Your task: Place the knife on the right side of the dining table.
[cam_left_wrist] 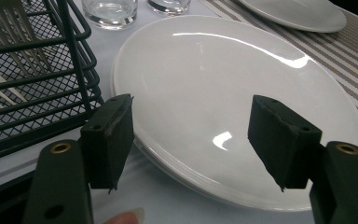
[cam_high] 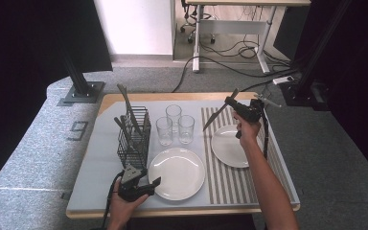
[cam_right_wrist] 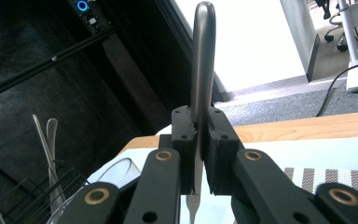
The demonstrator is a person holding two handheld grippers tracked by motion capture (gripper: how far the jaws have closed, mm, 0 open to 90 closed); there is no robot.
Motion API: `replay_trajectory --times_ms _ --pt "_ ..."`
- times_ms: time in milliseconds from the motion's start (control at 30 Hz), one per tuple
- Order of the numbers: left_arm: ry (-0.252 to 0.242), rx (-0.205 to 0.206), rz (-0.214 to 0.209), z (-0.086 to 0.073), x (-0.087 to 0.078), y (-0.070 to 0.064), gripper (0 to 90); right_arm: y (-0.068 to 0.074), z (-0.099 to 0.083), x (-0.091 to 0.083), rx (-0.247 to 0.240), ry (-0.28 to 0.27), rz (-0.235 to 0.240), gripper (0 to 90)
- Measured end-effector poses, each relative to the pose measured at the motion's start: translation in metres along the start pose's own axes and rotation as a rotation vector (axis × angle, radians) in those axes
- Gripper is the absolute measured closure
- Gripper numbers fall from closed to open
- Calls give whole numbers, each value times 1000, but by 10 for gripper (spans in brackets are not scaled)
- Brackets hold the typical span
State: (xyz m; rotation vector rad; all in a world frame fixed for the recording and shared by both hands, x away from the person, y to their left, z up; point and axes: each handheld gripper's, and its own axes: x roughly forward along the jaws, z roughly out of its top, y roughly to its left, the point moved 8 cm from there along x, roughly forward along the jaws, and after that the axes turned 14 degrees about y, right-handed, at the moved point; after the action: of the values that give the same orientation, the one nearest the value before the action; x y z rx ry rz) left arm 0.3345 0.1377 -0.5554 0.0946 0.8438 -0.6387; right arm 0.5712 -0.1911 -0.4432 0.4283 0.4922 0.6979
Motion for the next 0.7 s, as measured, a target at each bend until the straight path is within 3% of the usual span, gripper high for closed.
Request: replay_trajectory --times_ms 700 --pt "7 10 6 0 0 0 314 -14 4 5 7 -7 -38 837"
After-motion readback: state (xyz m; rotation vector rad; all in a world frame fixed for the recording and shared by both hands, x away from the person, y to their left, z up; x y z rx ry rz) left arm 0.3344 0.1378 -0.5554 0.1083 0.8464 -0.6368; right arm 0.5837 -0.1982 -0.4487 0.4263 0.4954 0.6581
